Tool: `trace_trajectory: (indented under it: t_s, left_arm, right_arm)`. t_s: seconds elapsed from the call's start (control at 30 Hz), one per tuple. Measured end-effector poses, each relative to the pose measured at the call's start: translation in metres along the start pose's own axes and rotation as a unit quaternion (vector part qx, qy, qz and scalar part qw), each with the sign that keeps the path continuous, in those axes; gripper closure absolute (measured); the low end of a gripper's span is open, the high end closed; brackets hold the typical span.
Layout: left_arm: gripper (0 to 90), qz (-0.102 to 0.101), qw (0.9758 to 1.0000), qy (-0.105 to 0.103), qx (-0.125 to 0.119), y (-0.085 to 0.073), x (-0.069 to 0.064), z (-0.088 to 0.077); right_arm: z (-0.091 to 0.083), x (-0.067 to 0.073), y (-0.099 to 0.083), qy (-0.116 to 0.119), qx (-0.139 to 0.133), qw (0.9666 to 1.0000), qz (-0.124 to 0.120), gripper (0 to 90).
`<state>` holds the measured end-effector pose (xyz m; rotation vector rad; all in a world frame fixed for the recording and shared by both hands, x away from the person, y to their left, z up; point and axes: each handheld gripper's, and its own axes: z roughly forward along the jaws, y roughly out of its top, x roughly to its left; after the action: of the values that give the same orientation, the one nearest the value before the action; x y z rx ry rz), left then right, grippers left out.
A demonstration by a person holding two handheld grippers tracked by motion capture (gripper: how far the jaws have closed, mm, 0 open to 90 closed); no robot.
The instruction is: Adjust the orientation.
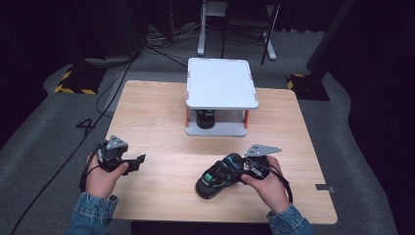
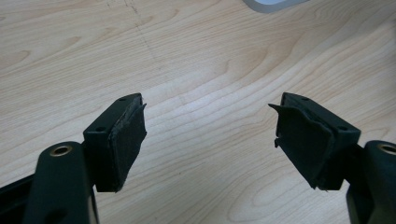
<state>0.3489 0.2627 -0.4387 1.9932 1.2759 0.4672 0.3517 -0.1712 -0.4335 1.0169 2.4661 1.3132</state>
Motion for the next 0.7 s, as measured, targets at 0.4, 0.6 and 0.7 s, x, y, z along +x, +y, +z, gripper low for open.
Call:
trace_trajectory:
  t_s: [0.4,0.6,0.7]
  left_arm:
    - [25.2,-0.005,0.9999,0.009,-0.003,-0.001,0.002,-0.001]
    - [25.3,-0.009,0.9999,0.011,-0.005,-0.004,0.003,-0.005]
    - [25.3,-0.013,0.9998,0.016,-0.004,-0.009,0.005,-0.008]
  right_arm:
    - [0.016,0.007,-0.003,0.008,0.027,0.9996,0.005,62.0]
    - [0.009,-0.001,0.009,-0.003,0.029,0.9992,-0.028,65.7]
    - [0.003,-0.019,0.016,-0.008,0.011,0.9991,-0.041,65.7]
